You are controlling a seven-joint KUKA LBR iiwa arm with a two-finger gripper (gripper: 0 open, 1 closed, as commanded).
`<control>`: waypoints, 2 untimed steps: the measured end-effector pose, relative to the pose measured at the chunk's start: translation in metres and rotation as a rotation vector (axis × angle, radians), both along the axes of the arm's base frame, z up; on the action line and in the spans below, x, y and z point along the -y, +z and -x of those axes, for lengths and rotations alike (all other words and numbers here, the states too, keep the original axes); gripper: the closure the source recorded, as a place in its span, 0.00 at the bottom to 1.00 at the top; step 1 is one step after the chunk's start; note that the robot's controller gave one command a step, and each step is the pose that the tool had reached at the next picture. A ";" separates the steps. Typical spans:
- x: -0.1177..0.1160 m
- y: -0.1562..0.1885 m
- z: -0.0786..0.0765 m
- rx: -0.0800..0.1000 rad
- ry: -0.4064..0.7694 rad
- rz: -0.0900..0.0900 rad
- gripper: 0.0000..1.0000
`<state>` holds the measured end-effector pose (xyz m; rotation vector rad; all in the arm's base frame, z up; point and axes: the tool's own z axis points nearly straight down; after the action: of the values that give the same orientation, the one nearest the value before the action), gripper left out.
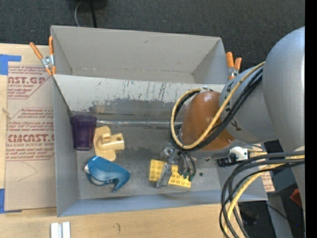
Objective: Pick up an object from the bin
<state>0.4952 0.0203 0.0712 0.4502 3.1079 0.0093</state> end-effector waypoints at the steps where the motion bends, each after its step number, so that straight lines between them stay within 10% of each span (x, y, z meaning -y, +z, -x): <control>1: 0.000 0.000 0.000 0.000 0.000 0.000 1.00; 2: -0.008 0.055 0.000 -0.009 0.009 0.001 0.00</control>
Offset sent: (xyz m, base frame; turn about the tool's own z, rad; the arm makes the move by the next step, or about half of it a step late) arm 0.0087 0.0282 0.1896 -0.0310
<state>0.4956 0.0283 0.1261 0.4380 3.1182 0.0062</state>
